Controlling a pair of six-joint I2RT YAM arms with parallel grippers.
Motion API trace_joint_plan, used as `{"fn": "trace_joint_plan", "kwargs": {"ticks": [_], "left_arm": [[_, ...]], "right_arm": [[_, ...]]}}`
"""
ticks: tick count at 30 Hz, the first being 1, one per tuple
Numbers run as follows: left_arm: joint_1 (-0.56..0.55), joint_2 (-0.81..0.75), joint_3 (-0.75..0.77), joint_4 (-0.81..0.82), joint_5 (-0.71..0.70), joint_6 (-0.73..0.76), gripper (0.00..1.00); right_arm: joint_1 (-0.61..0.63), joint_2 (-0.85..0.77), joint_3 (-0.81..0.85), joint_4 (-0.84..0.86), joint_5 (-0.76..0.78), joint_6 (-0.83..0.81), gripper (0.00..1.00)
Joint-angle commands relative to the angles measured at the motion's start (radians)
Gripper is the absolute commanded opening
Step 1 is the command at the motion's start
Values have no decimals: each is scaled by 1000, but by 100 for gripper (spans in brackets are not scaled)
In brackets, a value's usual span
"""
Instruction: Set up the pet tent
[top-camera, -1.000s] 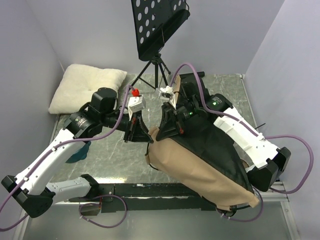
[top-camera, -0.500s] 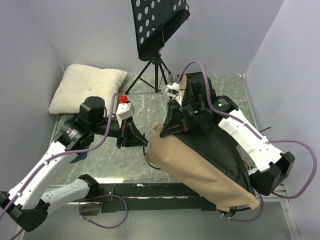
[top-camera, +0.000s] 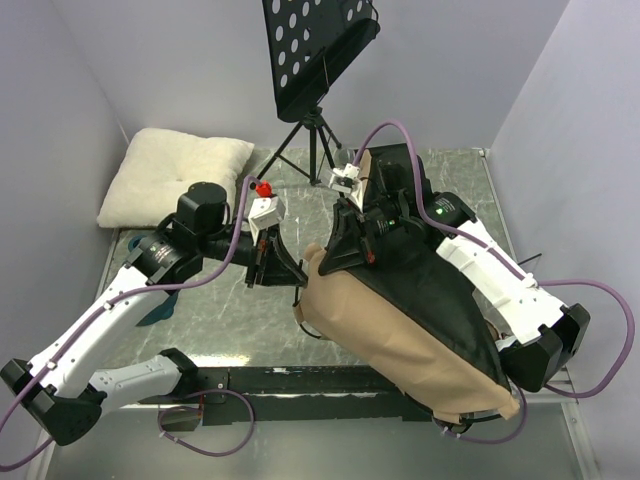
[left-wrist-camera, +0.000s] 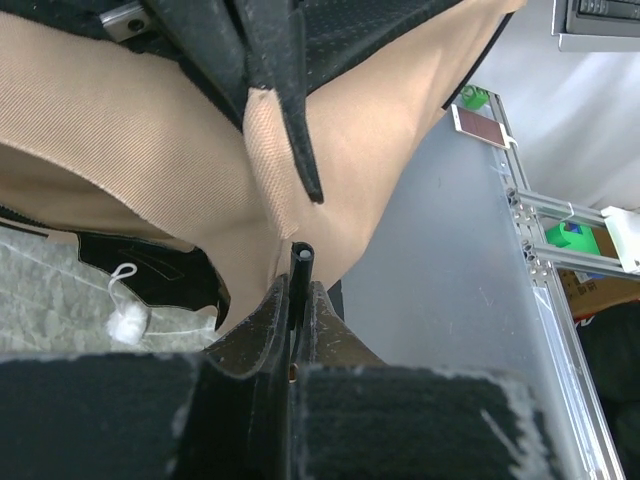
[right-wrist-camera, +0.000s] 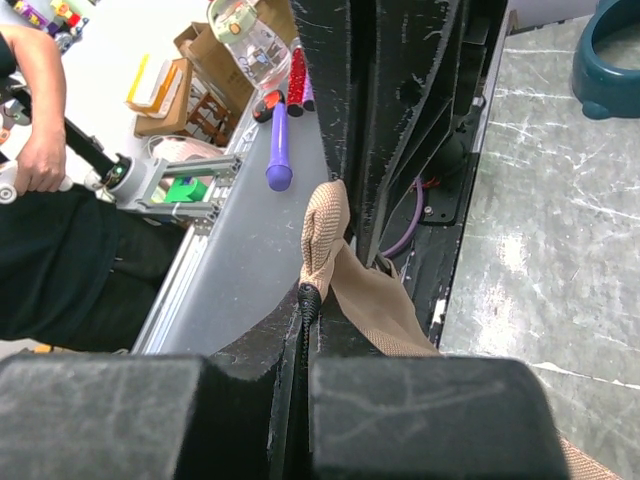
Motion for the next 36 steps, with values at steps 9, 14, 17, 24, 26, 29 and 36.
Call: {"fn": "trace_joint_plan", "kwargs": {"ticks": [9, 14, 17, 24, 26, 29, 36], "left_arm": [[-26, 16, 44, -24, -14, 2, 1], [-26, 21, 38, -21, -12, 1, 1], [-26, 26, 35, -25, -11, -4, 1], [-24, 32, 29, -28, -8, -4, 1], [-26, 30, 27, -33, 3, -2, 1], [-24, 20, 16, -45, 3, 8, 1], [-18, 1, -4, -16, -2, -11, 1]], "right_arm": [[20, -17, 3, 48, -37, -3, 0], [22, -25, 6, 35, -41, -19, 0], [23, -29, -3, 37, -43, -23, 0], [30, -32, 3, 20, -53, -46, 0], [30, -32, 3, 18, -60, -48, 0], [30, -38, 0, 20, -60, -48, 0], [33, -40, -5, 26, -64, -45, 0]]}}
